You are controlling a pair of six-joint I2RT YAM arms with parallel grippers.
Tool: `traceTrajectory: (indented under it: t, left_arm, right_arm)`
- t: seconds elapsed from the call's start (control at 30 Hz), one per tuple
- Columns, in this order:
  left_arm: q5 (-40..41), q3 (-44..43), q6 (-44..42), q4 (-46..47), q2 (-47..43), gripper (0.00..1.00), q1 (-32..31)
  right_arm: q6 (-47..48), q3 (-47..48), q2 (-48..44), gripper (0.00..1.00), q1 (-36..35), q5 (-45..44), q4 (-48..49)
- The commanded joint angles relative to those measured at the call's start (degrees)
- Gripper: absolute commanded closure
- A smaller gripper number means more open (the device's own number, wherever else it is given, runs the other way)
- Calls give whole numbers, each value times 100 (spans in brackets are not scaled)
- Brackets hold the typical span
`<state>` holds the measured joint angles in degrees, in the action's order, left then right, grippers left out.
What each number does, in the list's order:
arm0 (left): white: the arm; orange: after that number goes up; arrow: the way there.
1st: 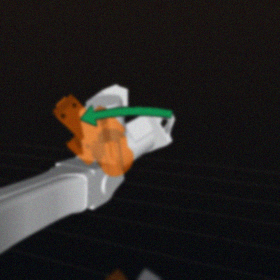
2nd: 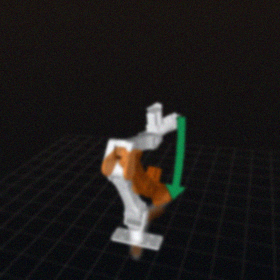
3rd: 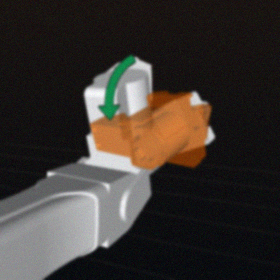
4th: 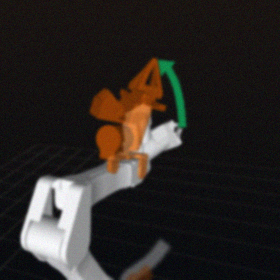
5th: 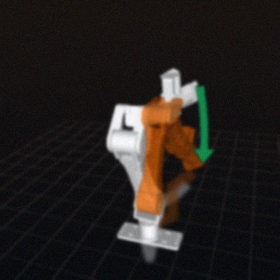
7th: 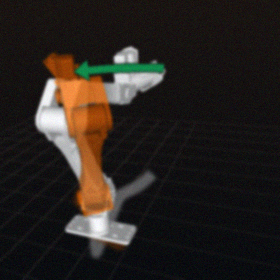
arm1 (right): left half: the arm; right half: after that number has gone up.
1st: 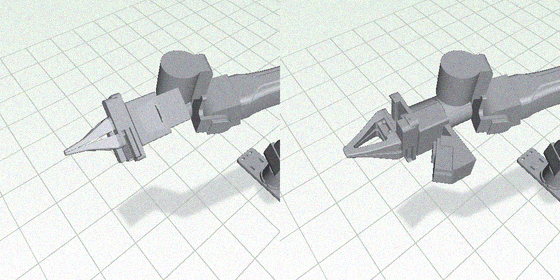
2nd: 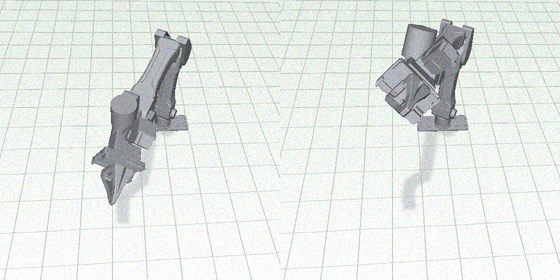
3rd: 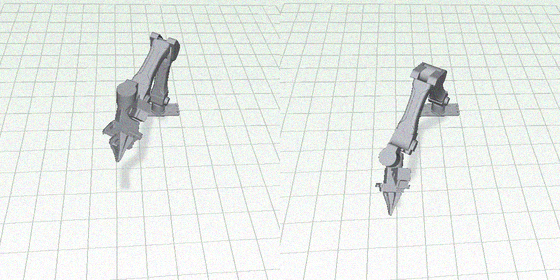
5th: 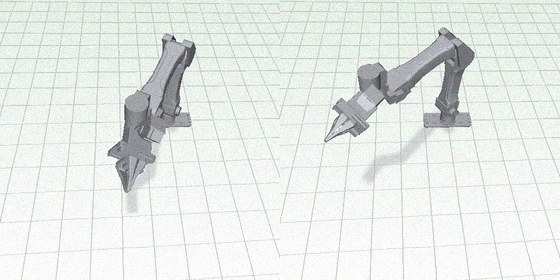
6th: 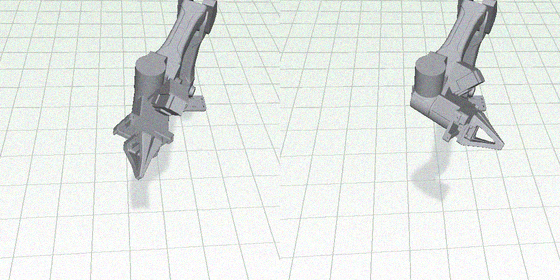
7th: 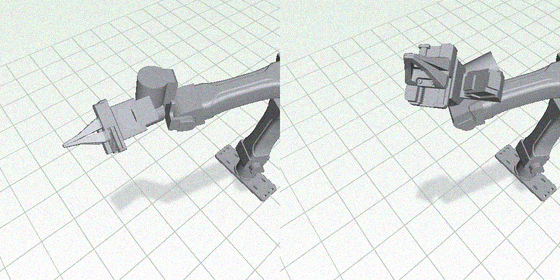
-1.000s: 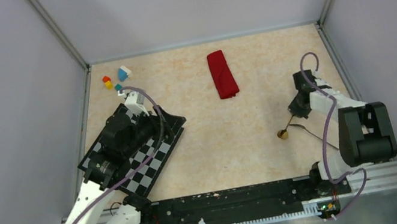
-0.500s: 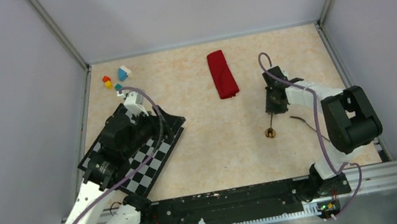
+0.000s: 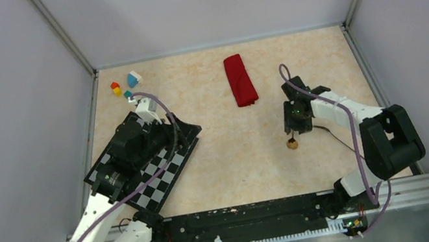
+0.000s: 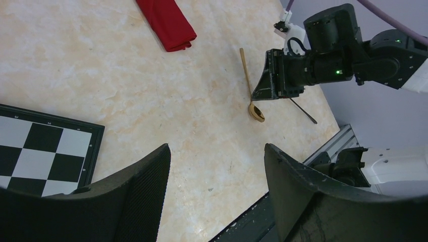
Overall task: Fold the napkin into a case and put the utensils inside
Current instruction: Pick up the spoon from the center of the board.
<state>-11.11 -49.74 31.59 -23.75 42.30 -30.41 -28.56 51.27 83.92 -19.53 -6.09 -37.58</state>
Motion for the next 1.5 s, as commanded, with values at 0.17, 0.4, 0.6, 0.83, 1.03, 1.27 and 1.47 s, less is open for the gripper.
traceTrajectory:
  t: [0.17, 0.4, 0.6, 0.83, 1.03, 1.27, 1.47]
  left_arm:
    - [-188, -105, -24, 147, 86, 25, 1]
    - [-307, -72, -21, 145, 226, 22, 3]
    - [-634, 82, 15, 300, 572, 14, 3]
    - [-1330, 404, 398, 1382, 1681, 19, 1]
    - [-1958, -334, 852, 2164, 3626, 39, 40]
    - [-2517, -2010, 1366, 2540, 5781, 55, 149]
    - [-2468, -3442, 1540, 2153, 7342, 77, 151]
  right_arm:
    - [-561, -142, 483, 65, -218, -487, 241]
    - [-581, -225, 702, 69, -223, -727, 696]
    - [-417, -353, 865, 94, -241, -678, 1052]
    - [608, -166, 435, 100, -244, -434, 1140]
    - [1217, 459, 176, 100, -244, 160, 449]
    - [1701, 1630, 422, 100, -239, 654, -144]
    - [2040, 3020, 1437, 100, -208, 1532, -744]
